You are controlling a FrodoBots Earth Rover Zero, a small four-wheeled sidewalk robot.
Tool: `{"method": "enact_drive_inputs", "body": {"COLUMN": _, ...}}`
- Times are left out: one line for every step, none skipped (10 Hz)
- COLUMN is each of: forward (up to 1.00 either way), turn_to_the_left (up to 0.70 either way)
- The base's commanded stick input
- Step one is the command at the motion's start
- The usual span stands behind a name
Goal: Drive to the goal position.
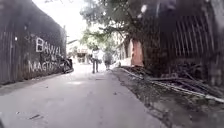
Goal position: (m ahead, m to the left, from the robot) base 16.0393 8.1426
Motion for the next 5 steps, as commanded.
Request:
{"method": "enact_drive_inputs", "body": {"forward": 1.0, "turn_to_the_left": 0.0}}
{"method": "enact_drive_inputs", "body": {"forward": 1.0, "turn_to_the_left": 0.0}}
{"method": "enact_drive_inputs", "body": {"forward": 1.0, "turn_to_the_left": 0.0}}
{"method": "enact_drive_inputs", "body": {"forward": 1.0, "turn_to_the_left": 0.0}}
{"method": "enact_drive_inputs", "body": {"forward": 1.0, "turn_to_the_left": 0.0}}
